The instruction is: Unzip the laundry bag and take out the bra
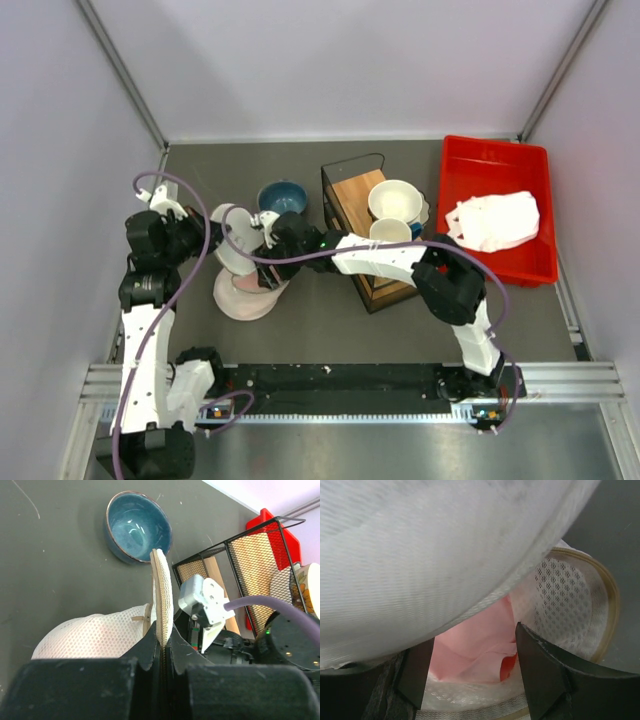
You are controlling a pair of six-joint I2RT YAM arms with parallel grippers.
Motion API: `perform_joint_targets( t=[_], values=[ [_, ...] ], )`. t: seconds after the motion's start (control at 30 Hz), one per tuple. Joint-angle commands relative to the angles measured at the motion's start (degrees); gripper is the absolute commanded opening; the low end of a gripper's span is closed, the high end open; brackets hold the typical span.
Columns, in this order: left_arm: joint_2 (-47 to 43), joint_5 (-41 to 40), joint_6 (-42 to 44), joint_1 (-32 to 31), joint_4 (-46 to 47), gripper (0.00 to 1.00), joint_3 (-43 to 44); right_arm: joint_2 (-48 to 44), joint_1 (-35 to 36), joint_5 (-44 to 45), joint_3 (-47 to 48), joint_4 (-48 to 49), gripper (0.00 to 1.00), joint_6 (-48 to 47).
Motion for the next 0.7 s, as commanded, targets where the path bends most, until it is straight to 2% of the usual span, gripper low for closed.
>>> perform_joint_targets(
  t=[0.0, 0.1, 0.2, 0.23, 0.3, 0.33, 0.37, 0.67],
  values=[
    [-2.23, -4.86, 1.02, 0.28, -0.71, 0.00, -1.66, 1.11, 0.08, -0.29, -2.30, 4.30, 0.66, 0.40],
    [-3.46, -6.45, 0.76, 0.63, -1.42, 0.00, -3.60, 2.69, 0.08, -0.82, -3.45, 5.89, 0.66, 0.49],
    [-3.55, -6.28, -0.47, 0.72, -1.42, 0.00, -4.04, 4.54, 0.17, -0.21, -3.89, 6.41, 0.59, 0.75],
    [-3.55, -6.28, -0.56, 0.72, -1.42, 0.00, -4.04, 4.54, 0.09, -0.20, -4.07, 6.59, 0.44, 1.02],
    [-3.64, -6.89, -0.30, 0.72, -1.33, 0.00, -3.87, 3.58, -0.09, -0.21, -4.60, 6.77, 0.27, 1.20],
    [-3.46, -7.24, -0.03, 0.72, -1.68, 0.00, -3.69, 2.61, -0.09, 0.06, -4.95, 6.77, 0.03, 1.11],
    [-3.37, -8.11, 0.06, 0.72, -1.94, 0.00, -3.60, 1.47, -0.09, 0.58, -5.30, 6.51, 0.00, 1.11],
    [-0.65, -6.90, -1.26, 0.89, -0.80, 0.00, -3.87, -18.83, -1.32, 8.84, -15.05, 4.14, 0.00, -0.39]
  ],
)
